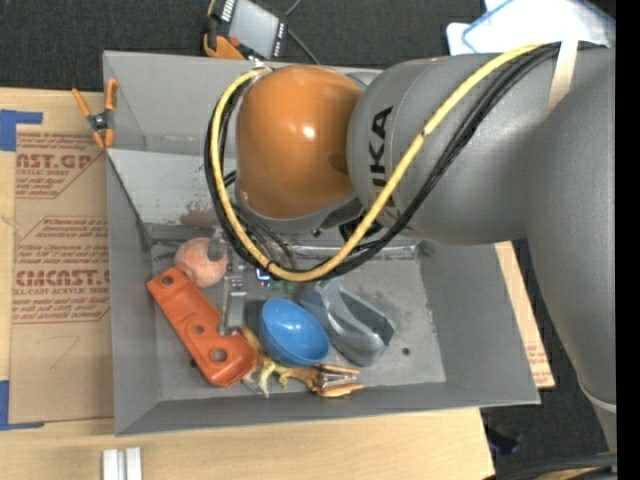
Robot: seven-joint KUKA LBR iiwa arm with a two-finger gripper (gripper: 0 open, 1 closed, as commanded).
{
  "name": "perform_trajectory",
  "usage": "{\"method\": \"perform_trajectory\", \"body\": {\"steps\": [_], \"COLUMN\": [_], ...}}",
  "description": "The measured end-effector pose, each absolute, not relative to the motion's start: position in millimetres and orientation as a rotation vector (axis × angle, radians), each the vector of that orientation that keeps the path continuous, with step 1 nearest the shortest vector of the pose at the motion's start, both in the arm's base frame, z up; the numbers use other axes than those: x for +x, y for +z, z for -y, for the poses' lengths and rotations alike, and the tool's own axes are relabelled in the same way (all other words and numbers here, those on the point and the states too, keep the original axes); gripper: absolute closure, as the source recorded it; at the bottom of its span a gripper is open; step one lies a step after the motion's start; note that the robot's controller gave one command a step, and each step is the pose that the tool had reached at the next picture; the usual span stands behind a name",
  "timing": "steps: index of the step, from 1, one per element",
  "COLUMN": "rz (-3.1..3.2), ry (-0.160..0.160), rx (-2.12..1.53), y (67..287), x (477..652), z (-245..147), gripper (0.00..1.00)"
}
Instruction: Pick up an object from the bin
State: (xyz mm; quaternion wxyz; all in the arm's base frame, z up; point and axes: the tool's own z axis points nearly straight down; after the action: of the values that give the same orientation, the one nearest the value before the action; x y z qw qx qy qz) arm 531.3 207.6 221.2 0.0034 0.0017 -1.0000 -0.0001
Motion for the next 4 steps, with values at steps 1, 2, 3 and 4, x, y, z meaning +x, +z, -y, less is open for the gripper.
{"method": "perform_trajectory", "body": {"steps": [1,2,3,4], "rz": [3.143,3.119,3.142,3.082], "ry": [-0.003,-0.004,-0.010,0.000], "rx": [0.001,-0.380,-0.269,-0.578], "y": [226.0,111.8,151.5,98.9], "x": [533.3,522.1,510.8,503.6], "z": [-206.2,-221.1,-237.5,-237.0], "gripper": [0.00,0.00,0.00,0.00]}}
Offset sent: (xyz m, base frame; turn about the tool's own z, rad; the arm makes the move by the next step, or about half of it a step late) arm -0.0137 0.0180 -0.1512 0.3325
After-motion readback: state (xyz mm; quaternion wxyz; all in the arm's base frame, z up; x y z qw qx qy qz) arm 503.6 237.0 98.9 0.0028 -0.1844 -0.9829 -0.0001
